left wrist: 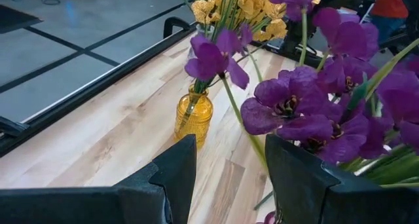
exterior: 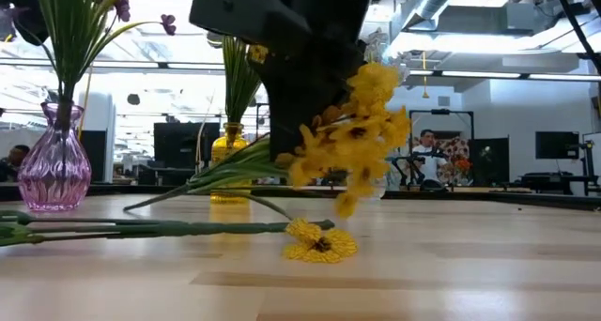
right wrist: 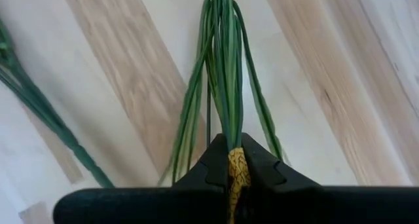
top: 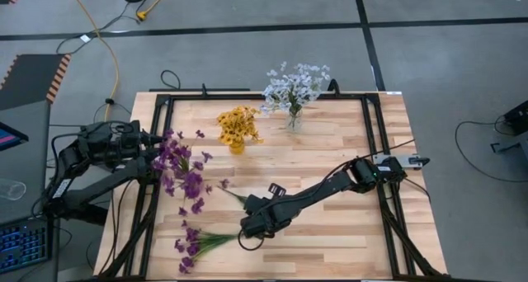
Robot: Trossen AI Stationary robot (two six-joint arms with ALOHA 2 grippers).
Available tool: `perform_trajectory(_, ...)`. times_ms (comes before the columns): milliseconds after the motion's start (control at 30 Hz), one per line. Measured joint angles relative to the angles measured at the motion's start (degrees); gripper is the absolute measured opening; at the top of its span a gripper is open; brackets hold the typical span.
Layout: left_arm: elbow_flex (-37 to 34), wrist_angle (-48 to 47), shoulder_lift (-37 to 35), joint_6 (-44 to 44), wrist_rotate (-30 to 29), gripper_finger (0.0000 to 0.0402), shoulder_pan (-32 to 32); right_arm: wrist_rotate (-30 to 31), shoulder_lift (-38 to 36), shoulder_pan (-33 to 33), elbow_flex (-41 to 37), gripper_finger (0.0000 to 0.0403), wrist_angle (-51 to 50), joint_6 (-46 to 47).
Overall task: Sort flowers into vase by color
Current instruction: Put the yellow flowers into the yellow vase
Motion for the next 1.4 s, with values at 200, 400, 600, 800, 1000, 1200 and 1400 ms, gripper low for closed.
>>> perform_trajectory(200,0.0,0.0,0.0,0.0,0.0,0.0169,0.0,-0.1,0.0,0.0,0.0,0.0045,-5.8,0.1)
perform_trajectory(400,0.0,0.0,0.0,0.0,0.0,0.0169,0.0,0.4,0.0,-0.1,0.0,0.0045,-12.6,3.1)
perform_trajectory(600,0.0,0.0,0.0,0.0,-0.1,0.0169,0.0,1.6,0.0,-0.7,0.0,0.0045,-17.4,4.9)
perform_trajectory(800,0.0,1.0,0.0,-0.2,-1.9,0.0169,0.0,3.4,0.0,-1.8,0.0,0.0045,-13.7,2.0)
perform_trajectory(1000,0.0,3.5,1.4,-0.6,-2.6,0.0169,0.0,8.1,0.0,-4.4,0.0,0.0045,-7.7,1.0)
perform_trajectory(1200,0.0,3.8,7.4,1.1,-2.4,0.0169,0.0,9.1,0.0,-7.4,0.0,0.0045,3.6,-4.6)
perform_trajectory(1400,0.2,3.7,14.6,8.1,-0.5,0.0169,0.0,9.1,0.0,-9.9,0.0,0.0045,13.9,-8.8)
